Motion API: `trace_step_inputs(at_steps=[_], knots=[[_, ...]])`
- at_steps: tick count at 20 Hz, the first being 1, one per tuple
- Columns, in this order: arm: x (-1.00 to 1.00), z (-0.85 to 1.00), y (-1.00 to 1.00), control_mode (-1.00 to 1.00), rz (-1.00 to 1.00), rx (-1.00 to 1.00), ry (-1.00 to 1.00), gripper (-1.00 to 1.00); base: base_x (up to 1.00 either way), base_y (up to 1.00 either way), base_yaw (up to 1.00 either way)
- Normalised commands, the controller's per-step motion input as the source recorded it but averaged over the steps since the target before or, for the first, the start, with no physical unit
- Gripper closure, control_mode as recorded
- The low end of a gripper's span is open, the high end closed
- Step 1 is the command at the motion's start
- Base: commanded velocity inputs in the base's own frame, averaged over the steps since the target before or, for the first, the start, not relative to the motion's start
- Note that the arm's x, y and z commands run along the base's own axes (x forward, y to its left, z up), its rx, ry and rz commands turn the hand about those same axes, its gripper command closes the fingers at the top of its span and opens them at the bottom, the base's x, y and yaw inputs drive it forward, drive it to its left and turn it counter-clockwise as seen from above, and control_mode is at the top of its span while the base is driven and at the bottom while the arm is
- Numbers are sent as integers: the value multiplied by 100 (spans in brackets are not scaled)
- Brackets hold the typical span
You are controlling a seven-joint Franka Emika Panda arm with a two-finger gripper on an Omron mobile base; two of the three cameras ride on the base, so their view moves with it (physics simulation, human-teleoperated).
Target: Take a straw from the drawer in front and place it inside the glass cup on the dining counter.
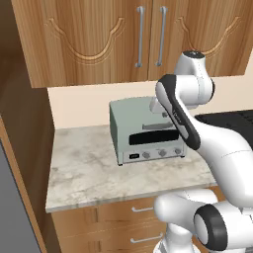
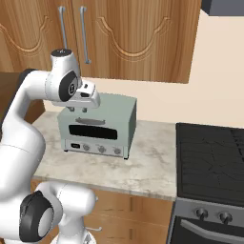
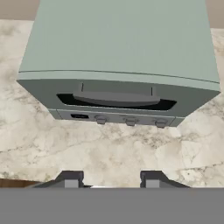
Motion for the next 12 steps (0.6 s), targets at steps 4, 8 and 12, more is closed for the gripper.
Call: trace_step_inputs(at_steps=[4,8,12], knots=[[0,0,0,100,0,0,0,-100,0,0,0],[0,0,0,100,0,0,0,-100,-47,-16,18],[0,0,0,100,0,0,0,-100,-86,-50,31]])
